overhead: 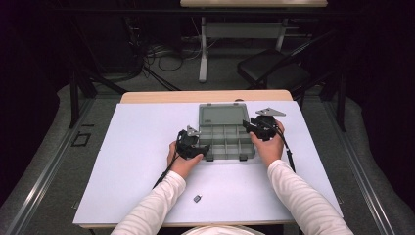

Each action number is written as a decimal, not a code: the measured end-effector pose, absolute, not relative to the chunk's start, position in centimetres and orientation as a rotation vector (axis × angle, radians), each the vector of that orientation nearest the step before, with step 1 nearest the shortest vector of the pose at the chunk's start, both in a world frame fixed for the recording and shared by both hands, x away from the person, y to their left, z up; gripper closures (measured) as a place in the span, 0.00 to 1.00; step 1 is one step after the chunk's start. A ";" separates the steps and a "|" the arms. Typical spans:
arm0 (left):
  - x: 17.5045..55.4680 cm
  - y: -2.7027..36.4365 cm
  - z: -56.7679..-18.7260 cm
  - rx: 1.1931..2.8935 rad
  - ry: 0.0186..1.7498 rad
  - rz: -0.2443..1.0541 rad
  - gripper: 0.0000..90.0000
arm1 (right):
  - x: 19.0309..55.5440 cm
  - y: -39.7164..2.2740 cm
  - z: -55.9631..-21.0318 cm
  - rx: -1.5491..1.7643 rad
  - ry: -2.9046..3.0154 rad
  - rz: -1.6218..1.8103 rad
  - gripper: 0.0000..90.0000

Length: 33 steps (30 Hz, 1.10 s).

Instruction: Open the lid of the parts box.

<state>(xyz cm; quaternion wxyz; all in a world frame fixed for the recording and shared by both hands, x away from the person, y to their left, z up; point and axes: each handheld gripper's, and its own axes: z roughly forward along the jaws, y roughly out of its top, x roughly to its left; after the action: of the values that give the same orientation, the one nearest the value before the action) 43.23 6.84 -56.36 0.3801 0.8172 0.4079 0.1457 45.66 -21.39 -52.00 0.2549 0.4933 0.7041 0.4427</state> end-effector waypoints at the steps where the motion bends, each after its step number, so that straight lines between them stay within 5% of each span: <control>1: 43.2 6.9 -56.3 2.087 1.039 0.370 0.42 | 45.3 -21.4 -51.9 1.327 1.923 1.199 0.66; 26: 38.8 9.7 -52.0 2.061 0.927 0.372 0.46 | 37.7 -23.2 -50.6 1.127 1.956 1.270 0.50; 33: 36.6 11.0 -51.5 2.049 0.837 0.338 0.41 | 35.7 -22.8 -50.7 1.116 2.000 1.213 0.45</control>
<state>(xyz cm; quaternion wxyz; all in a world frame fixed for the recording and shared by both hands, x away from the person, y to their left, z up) 36.62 11.02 -51.47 0.4363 0.8235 0.3364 0.1357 35.68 -22.85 -50.65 0.2716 0.4143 0.7428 0.4504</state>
